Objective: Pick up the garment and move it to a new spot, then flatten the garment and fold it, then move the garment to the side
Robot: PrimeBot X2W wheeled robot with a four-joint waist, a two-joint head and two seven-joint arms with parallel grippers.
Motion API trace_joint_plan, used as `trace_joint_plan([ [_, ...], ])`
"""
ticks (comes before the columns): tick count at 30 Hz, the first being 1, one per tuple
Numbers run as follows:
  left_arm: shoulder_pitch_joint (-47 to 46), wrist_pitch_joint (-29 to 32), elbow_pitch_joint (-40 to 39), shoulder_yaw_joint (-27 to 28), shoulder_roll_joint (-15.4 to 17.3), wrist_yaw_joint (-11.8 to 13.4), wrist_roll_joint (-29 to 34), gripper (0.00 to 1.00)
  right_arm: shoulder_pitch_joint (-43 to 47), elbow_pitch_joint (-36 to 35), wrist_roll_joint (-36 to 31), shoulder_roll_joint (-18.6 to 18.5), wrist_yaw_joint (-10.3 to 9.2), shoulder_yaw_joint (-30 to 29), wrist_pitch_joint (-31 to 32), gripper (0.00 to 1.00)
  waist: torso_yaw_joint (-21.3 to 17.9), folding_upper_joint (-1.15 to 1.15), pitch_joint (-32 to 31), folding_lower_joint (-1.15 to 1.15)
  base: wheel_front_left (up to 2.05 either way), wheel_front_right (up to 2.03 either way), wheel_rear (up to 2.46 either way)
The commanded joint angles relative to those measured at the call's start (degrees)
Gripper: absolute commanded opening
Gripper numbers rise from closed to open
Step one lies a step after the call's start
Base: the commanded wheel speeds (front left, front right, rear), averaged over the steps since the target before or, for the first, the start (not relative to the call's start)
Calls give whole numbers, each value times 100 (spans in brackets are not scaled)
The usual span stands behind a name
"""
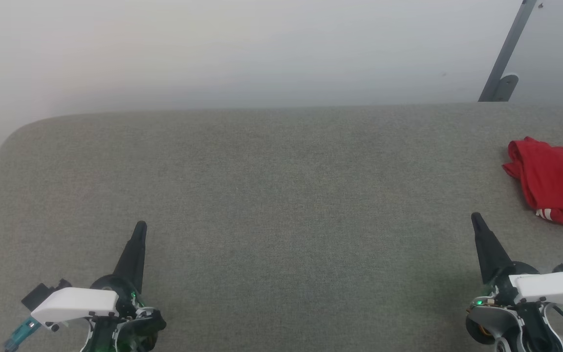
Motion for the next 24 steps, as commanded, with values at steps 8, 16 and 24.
trace_joint_plan([
  [8, -70, 18, 0, 22, -12, -16, 24, 0, -32, 5, 25, 16, 3, 5, 9, 0, 0, 0, 0, 0, 0, 0, 0],
  [16, -70, 19, 0, 24, -13, -16, 26, 0, -32, 5, 26, 16, 3, 5, 8, 0, 0, 0, 0, 0, 0, 0, 0],
  [24, -71, 22, 0, 26, -15, -16, 26, 0, -32, 5, 25, 16, 3, 6, 9, 0, 0, 0, 0, 0, 0, 0, 0],
])
